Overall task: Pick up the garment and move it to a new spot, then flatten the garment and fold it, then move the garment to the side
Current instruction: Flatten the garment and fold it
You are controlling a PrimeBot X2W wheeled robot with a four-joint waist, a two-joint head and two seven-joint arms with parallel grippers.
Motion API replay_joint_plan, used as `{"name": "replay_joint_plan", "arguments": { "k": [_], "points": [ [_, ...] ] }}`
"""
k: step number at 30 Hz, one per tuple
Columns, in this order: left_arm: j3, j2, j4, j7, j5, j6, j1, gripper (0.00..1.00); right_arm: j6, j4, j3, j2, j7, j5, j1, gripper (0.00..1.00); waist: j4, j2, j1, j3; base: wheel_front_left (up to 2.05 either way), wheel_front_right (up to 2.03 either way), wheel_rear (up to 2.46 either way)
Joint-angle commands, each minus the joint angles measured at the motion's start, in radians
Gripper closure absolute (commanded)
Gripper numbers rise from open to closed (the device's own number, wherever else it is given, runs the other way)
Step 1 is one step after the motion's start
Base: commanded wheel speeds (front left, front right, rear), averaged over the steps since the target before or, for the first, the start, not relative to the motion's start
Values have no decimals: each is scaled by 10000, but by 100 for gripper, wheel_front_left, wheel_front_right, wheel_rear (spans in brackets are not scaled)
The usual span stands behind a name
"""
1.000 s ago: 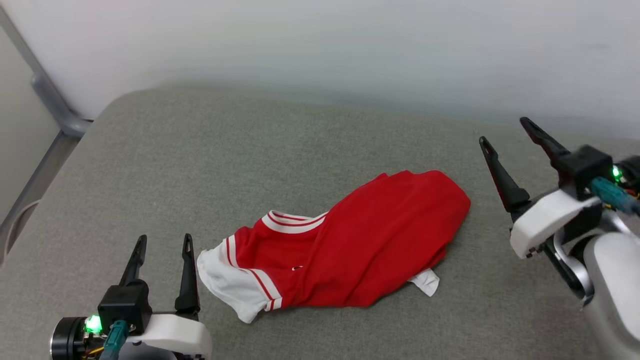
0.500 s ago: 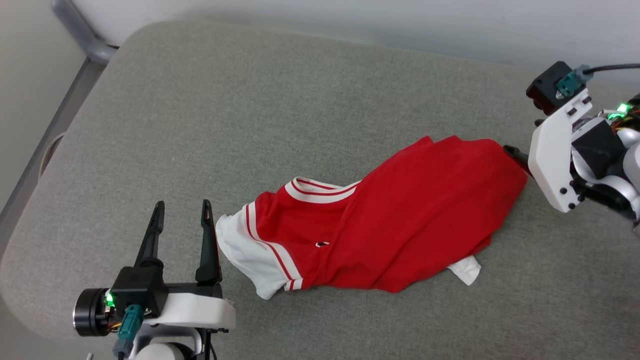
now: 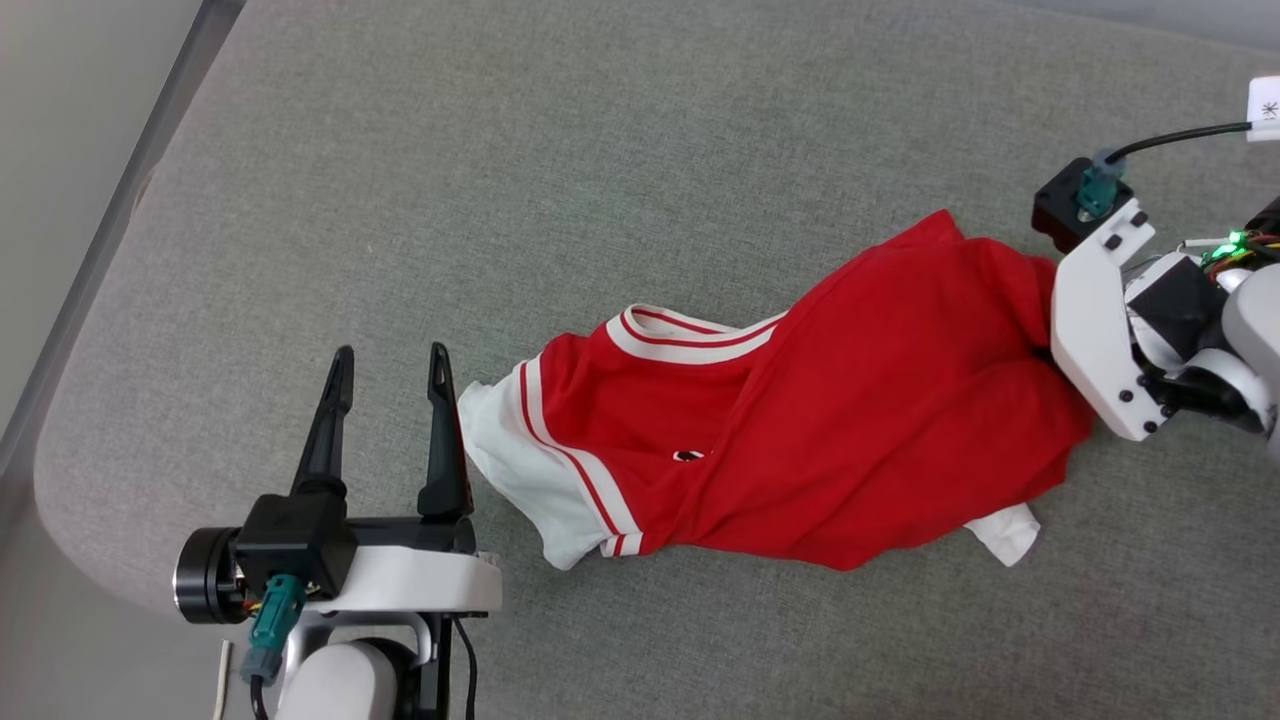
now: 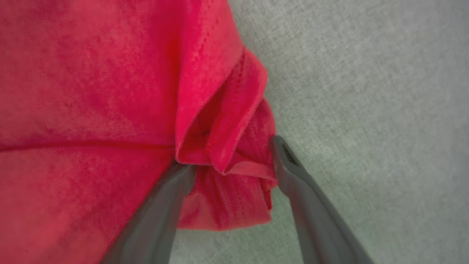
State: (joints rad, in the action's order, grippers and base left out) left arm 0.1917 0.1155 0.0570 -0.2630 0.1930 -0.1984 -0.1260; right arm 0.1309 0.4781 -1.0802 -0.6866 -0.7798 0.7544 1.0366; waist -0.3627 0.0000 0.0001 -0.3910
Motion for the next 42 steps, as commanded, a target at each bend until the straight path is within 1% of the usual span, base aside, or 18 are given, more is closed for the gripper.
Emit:
{"name": "replay_joint_plan", "arguments": {
  "k": [1, 5, 6, 7, 8, 14, 17, 20, 24, 28, 33, 35, 36, 39, 42],
  "points": [
    [-161, -133, -9, -26, -125, 120, -109, 0, -4, 426, -670, 63, -136, 231, -597, 0, -86, 0, -1, -149, 0, 0, 0],
    [-413, -335, -17, -26, -320, 355, -159, 0, -7, 689, -1102, 93, 140, 543, -518, 0, -83, 0, -1, -220, 0, 0, 0],
    [-489, -385, -46, -26, -352, 420, -151, 0, -7, 687, -1154, 120, 295, 587, -382, 44, -64, 0, -1, -216, 0, 0, 0],
    [-547, -427, -70, -26, -394, 444, -141, 0, -10, 677, -1146, 165, 546, 610, -220, 69, -36, 0, -1, -192, 0, 0, 0],
    [-615, -453, -101, -26, -439, 478, -109, 0, -11, 673, -1122, 209, 751, 672, -44, 100, 0, 0, -1, -147, 0, 0, 0],
    [-1008, -522, -284, -26, -639, 675, 206, 0, -10, 594, -659, 500, 2473, 1072, 1147, 100, 326, 0, -1, 487, 0, 0, 0],
    [-1203, -536, -373, -26, -758, 797, 410, 0, -8, 404, -645, 558, 3266, 1297, 1260, 100, 525, 0, -1, 935, 0, 0, 0],
    [-1348, -541, -463, -26, -861, 922, 653, 0, -8, -97, -719, 393, 3922, 1539, 1334, 100, 719, 0, -1, 1384, 0, 0, 0],
    [-1582, -508, -596, -26, -983, 1019, 989, 0, -8, -1245, -836, -30, 4671, 1814, 948, 100, 965, 0, -1, 1988, 0, 0, 0],
    [-1785, -469, -732, -26, -1050, 1096, 1438, 0, -8, -2630, -815, -593, 5206, 1975, 110, 100, 1243, 0, -1, 2618, 0, 0, 0],
    [-2070, -419, -871, -26, -1089, 1157, 2080, 0, -8, -4149, -683, -1445, 5417, 2050, -1734, 100, 1607, 0, -1, 3306, 0, 0, 0],
    [-2195, -404, -919, -26, -1083, 1170, 2317, 0, -8, -4503, -647, -1721, 5374, 1951, -2593, 100, 1759, 0, -1, 3527, 0, 0, 0],
    [-2195, -404, -919, -26, -1083, 1170, 2317, 0, -8, -4503, -647, -1721, 5374, 1951, -2593, 100, 1759, 0, -1, 3527, 0, 0, 0],
    [-2312, -392, -993, -26, -1102, 1225, 2566, 0, -8, -4834, -488, -1984, 5310, 2028, -4070, 100, 1927, 0, -1, 3765, 0, 0, 0],
    [-2414, -380, -1053, -26, -1115, 1267, 2717, 0, -8, -4868, -226, -2136, 5271, 2043, -5544, 100, 2049, 0, -1, 3919, 0, 0, 0]
  ]
}}
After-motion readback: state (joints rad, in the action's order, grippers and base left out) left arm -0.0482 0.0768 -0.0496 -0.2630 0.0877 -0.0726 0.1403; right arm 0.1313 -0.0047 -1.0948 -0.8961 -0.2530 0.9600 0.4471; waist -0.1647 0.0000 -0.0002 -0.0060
